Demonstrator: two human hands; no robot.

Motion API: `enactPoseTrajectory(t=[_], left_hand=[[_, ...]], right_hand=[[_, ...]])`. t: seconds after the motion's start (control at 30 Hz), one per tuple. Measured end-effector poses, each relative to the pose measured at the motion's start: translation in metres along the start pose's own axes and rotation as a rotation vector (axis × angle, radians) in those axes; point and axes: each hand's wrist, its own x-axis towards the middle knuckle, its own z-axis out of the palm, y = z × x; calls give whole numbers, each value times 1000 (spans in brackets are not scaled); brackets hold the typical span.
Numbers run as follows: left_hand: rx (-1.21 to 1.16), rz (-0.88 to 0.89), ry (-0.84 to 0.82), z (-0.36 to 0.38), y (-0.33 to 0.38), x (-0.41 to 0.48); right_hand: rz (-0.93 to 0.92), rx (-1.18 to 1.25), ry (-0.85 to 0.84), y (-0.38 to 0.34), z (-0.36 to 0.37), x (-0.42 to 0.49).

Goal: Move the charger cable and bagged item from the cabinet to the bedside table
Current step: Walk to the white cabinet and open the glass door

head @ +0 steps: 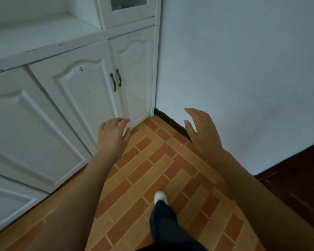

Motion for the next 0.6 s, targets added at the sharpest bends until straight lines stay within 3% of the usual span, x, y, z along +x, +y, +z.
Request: enactPoseTrajectory(t=[0.3,0.6], left_hand=[[42,-41,51,30,-9,145],[83,-114,52,51,-45,234]], right_hand=[[-104,32,-71,54,43,163],[-142,66,-195,65,94,269]])
